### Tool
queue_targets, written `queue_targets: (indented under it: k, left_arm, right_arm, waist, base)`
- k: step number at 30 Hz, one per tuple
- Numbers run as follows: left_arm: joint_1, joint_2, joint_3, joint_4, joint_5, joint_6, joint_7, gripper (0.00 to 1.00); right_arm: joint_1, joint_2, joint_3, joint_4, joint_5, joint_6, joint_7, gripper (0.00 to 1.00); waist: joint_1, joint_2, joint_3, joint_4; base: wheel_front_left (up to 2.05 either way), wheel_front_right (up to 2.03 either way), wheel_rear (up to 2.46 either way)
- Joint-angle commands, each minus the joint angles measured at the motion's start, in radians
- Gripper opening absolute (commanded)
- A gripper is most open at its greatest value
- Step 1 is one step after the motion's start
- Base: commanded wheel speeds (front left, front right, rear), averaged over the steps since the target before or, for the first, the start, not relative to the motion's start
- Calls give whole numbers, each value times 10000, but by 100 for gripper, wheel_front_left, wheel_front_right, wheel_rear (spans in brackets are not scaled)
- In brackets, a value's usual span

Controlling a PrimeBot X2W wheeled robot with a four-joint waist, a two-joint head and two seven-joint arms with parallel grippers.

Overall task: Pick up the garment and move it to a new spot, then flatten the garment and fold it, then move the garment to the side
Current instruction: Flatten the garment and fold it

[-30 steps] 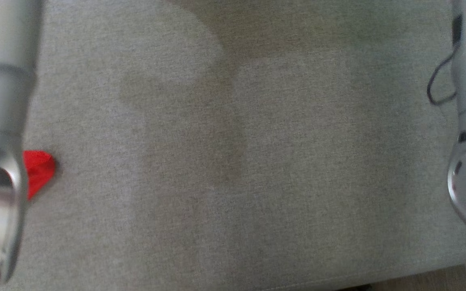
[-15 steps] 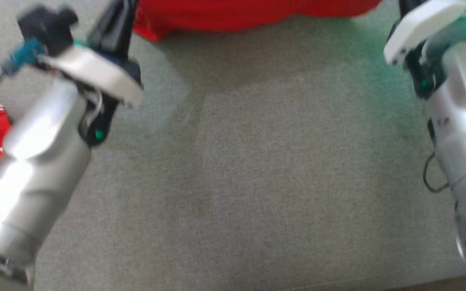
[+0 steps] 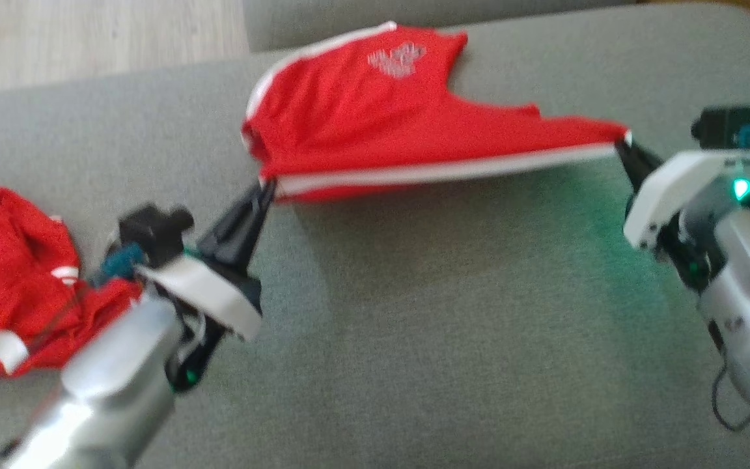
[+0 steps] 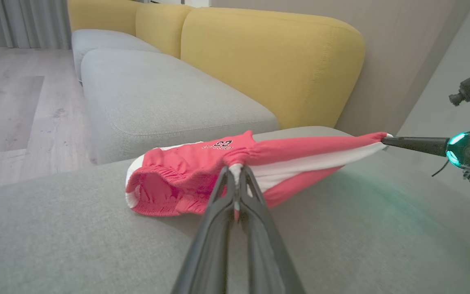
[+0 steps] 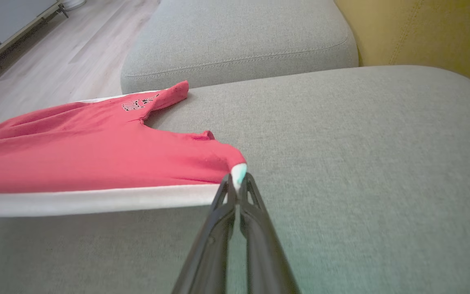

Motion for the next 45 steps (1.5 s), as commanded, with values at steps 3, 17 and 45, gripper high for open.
queue_targets:
  k: [3,17,45]
  left_arm:
    - [405,573,407,-569,173,347,-132,0]
    - [3186,822,343,-3026,553,1645,-136,0]
    - [1803,808,738,-4245,853,1944,446,0]
  right_arm:
    - [628,-629,348,-666,500,27,197,0]
    - [2981,-2025,880,-2960,1558,27,1393,0]
    - [2227,-1639,-2335,-5333,-1847,27,2302,0]
  waist:
    - [2,-1,-746,-122]
    - [2,-1,-2013,-373]
    - [2,-1,23,1161]
  base:
    - [0,0,0]
    - [0,0,0]
    - [0,0,0]
